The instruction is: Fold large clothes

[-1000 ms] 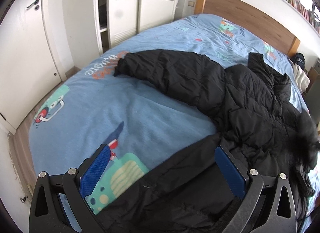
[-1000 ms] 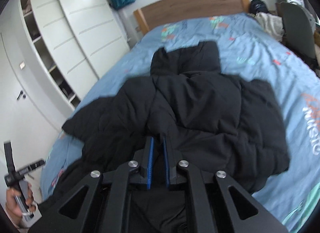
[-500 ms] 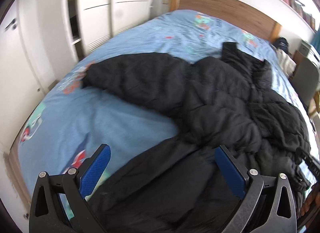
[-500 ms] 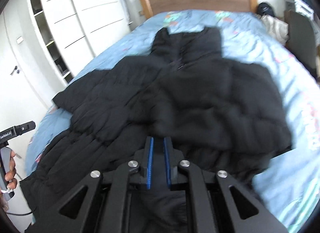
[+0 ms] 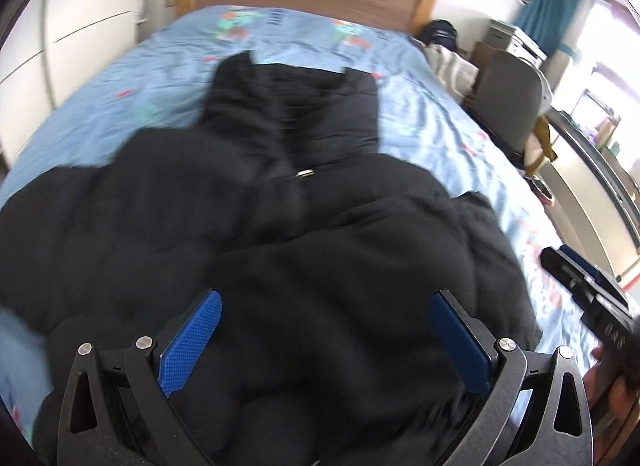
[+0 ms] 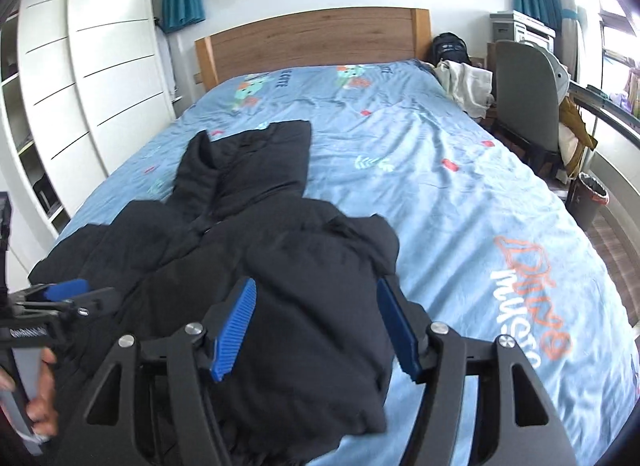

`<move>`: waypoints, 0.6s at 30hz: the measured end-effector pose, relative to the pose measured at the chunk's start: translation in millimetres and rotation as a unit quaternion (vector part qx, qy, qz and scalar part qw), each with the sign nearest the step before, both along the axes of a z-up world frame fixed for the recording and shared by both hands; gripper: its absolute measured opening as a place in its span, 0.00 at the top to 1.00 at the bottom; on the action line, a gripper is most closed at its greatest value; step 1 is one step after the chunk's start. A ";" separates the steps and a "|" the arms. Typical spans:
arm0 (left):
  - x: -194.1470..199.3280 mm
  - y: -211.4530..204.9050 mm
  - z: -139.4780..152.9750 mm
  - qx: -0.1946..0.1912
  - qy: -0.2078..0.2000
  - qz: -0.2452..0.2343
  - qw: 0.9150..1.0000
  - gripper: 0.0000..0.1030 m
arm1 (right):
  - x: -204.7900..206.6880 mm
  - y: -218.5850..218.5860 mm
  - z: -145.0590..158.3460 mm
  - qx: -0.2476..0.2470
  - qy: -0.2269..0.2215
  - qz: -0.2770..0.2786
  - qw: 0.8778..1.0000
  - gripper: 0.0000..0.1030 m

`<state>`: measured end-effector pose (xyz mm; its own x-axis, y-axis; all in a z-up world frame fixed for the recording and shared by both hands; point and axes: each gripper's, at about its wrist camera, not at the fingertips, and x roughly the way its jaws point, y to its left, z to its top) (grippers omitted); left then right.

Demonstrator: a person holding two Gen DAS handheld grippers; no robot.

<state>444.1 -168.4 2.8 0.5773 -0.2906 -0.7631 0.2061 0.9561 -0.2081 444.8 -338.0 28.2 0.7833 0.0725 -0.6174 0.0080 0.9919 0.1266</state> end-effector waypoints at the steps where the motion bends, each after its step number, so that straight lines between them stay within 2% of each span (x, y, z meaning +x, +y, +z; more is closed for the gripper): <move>1: 8.3 -10.7 -3.3 0.002 -0.001 -0.003 1.000 0.01 | 7.1 -5.9 -5.6 0.008 0.004 -0.002 1.000 0.40; 4: 30.9 -27.7 -22.2 0.025 0.010 0.000 1.000 0.01 | 23.9 -12.3 -26.6 0.030 0.022 -0.006 0.999 0.40; 7: 42.2 -26.2 -45.0 0.054 0.028 0.013 0.998 0.01 | 36.5 0.0 -52.5 0.037 0.043 0.006 0.998 0.40; 12: 29.7 5.2 -61.2 0.102 0.038 0.037 0.993 0.01 | 39.2 49.6 -70.6 -0.001 0.049 0.053 0.997 0.39; 15: 18.5 25.1 -64.3 0.111 0.043 0.054 0.991 0.01 | 38.6 75.2 -73.4 -0.029 0.050 0.080 0.995 0.39; 18: 9.9 33.5 -71.9 0.113 0.040 0.063 0.991 0.00 | 43.2 86.9 -82.1 -0.058 0.061 0.077 0.993 0.39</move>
